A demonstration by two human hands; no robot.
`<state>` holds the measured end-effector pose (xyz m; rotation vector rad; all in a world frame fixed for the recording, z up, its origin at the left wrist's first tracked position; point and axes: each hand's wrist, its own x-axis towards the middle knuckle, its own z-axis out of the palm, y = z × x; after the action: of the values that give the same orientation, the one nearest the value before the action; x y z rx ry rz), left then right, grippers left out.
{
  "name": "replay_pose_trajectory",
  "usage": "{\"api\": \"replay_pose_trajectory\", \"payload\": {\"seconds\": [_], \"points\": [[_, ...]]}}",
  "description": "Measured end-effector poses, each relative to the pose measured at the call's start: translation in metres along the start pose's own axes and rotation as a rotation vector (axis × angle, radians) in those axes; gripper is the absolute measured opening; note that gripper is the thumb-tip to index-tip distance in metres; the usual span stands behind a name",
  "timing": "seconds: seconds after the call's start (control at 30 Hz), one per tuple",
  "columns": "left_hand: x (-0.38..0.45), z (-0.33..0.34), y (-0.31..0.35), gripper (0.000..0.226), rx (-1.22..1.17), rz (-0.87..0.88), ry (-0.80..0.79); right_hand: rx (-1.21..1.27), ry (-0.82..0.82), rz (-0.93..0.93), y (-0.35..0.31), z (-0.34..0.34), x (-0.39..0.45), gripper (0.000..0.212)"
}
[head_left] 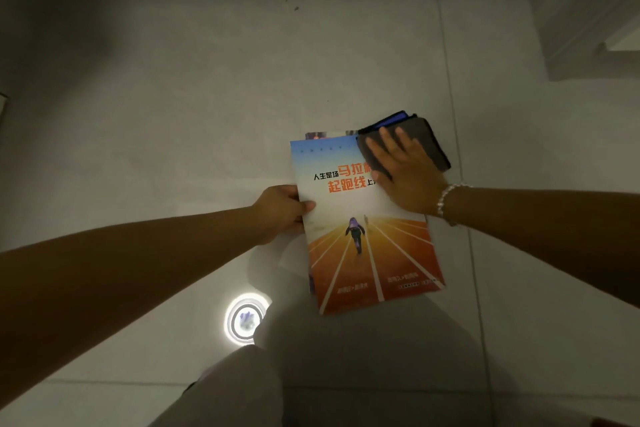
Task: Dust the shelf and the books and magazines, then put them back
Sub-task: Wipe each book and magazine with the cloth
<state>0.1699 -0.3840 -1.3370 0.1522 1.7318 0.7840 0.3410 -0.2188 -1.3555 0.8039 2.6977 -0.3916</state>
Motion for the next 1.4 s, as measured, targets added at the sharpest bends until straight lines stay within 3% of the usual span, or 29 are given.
{"api": "replay_pose_trajectory", "payload": {"seconds": [0.17,0.23,0.3,0.37,0.5,0.7,0.83,0.97,1.1,1.3,1.4], "points": [[-0.002,-0.001,0.002,0.028,-0.049,-0.009,-0.036,-0.019,-0.032,-0.354,-0.045,0.016,-0.007,0.066],[-0.002,-0.001,0.001,0.028,-0.065,-0.014,-0.038,-0.067,-0.063,-0.409,-0.044,0.016,-0.005,0.068],[-0.002,0.0,0.001,0.029,-0.07,-0.012,-0.035,-0.115,-0.039,-0.366,-0.034,0.007,0.004,0.067],[0.0,0.0,0.0,0.031,-0.064,-0.019,-0.031,-0.106,-0.02,-0.206,-0.023,-0.005,0.016,0.061],[0.003,-0.002,0.002,0.03,-0.058,-0.035,-0.047,-0.055,-0.13,-0.028,-0.041,-0.021,0.031,0.059],[0.007,-0.006,0.002,0.025,-0.045,-0.05,-0.063,-0.034,-0.177,-0.351,-0.092,-0.015,0.024,0.054],[0.002,-0.007,0.003,0.016,-0.089,-0.052,-0.125,-0.039,-0.223,-0.34,-0.071,-0.022,0.031,0.053],[0.003,-0.006,0.003,0.029,-0.117,-0.058,-0.112,-0.168,-0.134,-0.295,-0.039,-0.015,0.025,0.055],[0.003,-0.005,0.003,0.029,-0.105,-0.049,-0.096,-0.213,-0.081,-0.248,-0.036,-0.008,0.019,0.056],[0.005,-0.004,0.0,0.028,-0.121,-0.026,-0.098,-0.284,-0.012,-0.538,-0.027,0.022,-0.023,0.057],[0.005,-0.004,0.002,0.029,-0.124,-0.031,-0.093,-0.305,-0.017,-0.522,-0.003,0.02,-0.022,0.059]]}}
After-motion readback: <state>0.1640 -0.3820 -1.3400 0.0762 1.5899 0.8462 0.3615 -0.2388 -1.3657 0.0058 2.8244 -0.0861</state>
